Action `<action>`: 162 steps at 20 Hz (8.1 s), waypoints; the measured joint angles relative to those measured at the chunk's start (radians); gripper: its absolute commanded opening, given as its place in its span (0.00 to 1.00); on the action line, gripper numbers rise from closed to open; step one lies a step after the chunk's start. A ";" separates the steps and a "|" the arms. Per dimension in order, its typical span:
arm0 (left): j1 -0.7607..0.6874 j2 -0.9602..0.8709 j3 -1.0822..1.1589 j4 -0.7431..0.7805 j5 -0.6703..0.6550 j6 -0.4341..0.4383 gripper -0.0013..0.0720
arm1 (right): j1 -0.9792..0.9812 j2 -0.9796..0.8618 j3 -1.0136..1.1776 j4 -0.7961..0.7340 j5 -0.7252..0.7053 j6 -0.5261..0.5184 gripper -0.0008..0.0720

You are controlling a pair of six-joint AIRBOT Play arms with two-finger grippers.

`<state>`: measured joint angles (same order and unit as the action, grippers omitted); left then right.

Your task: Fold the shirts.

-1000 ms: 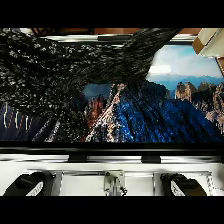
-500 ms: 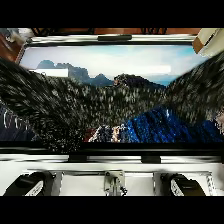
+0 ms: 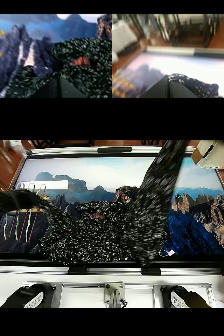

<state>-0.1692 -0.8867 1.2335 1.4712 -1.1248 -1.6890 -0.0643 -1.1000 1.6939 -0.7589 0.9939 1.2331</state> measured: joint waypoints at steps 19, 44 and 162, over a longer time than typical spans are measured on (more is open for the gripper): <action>-0.268 -0.195 -0.029 -0.444 0.171 -0.085 1.00 | 0.210 -0.145 0.000 -0.029 0.218 -0.090 0.10; -0.544 -0.532 -0.025 -0.493 0.581 0.042 1.00 | 0.361 -0.082 0.000 -0.196 0.388 -0.006 0.10; -0.017 -0.950 0.691 -0.291 0.361 0.055 0.09 | -0.081 -0.483 -0.100 -0.427 0.116 -0.078 0.10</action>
<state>-0.1860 -1.8370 1.9244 1.1797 -0.7639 -1.6344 -0.1455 -1.5826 1.5936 -1.1858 1.1099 1.1553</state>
